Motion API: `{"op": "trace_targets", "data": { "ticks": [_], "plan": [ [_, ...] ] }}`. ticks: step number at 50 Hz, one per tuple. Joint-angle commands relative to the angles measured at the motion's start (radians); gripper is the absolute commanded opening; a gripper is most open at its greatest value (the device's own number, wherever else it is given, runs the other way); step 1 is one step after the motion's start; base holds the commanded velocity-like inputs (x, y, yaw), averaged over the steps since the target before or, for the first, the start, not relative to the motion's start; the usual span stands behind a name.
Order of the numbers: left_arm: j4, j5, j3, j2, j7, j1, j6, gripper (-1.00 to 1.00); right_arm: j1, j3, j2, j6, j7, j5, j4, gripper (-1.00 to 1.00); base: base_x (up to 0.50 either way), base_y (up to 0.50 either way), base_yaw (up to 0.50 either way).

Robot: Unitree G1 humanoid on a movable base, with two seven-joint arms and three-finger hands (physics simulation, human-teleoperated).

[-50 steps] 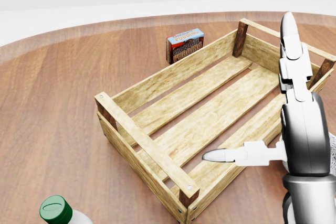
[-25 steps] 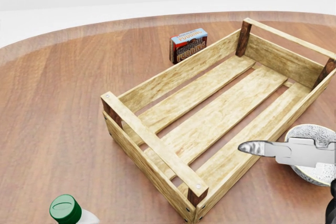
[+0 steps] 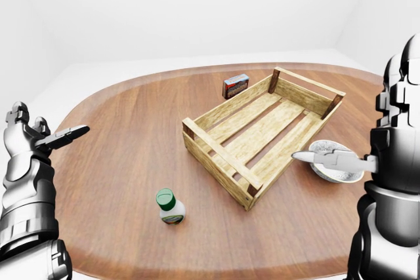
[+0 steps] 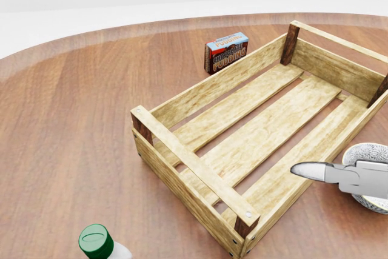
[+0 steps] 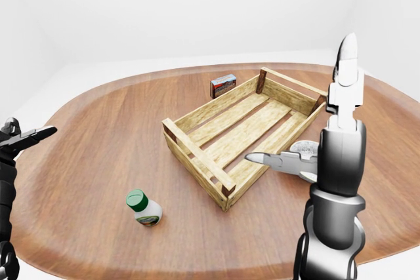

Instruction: Pick up the salad dressing and put it in the tray.

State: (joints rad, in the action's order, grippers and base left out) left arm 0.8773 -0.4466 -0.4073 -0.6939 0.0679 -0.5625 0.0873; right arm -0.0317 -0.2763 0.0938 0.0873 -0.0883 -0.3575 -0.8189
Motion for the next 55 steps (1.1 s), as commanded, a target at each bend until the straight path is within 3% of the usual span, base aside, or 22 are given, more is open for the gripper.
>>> {"op": "trace_targets", "data": {
  "ticks": [1, 10, 23, 27, 38, 52, 53, 55],
  "plan": [
    [-0.002, -0.001, 0.0, 0.002, 0.0, 0.002, 0.0, 1.0, -0.003, -0.045, -0.01, 0.0, -0.014, 0.07, -0.036, 1.0, 0.0, 0.0, 0.0],
    [0.006, -0.002, 0.001, 0.002, 0.003, 0.0, 0.0, 1.0, -0.014, 0.088, -0.02, 0.0, 0.009, 0.049, 0.073, 1.0, 0.26, -0.03, 0.0],
    [-0.007, -0.001, -0.001, 0.003, -0.001, 0.005, 0.0, 1.0, -0.022, 0.08, -0.018, 0.0, 0.008, 0.085, 0.027, 1.0, 0.46, -0.05, 0.0],
    [-0.013, -0.002, -0.001, 0.004, -0.002, 0.007, 0.0, 1.0, -0.013, 0.116, -0.016, 0.0, -0.01, 0.064, 0.023, 1.0, 0.0, 0.0, 0.0],
    [-0.033, -0.003, -0.008, 0.002, -0.004, 0.012, 0.0, 1.0, 0.011, 0.473, -0.079, 0.0, -0.109, -0.195, 0.175, 1.0, 0.0, 0.0, 0.0],
    [-0.017, -0.013, -0.009, -0.011, -0.002, 0.003, 0.0, 1.0, 0.11, 0.802, -0.132, -0.001, -0.039, -0.433, 0.703, 1.0, 0.0, 0.0, 0.0],
    [-0.008, -0.012, -0.008, -0.011, -0.001, -0.001, 0.0, 1.0, 0.119, 0.827, -0.135, -0.028, -0.018, -0.448, 0.751, 1.0, 0.0, 0.0, 0.0],
    [0.006, -0.012, -0.006, -0.012, 0.002, -0.007, 0.0, 1.0, 0.127, 0.845, -0.14, -0.046, -0.012, -0.465, 0.784, 1.0, 0.0, 0.0, 0.0]
  ]
}}
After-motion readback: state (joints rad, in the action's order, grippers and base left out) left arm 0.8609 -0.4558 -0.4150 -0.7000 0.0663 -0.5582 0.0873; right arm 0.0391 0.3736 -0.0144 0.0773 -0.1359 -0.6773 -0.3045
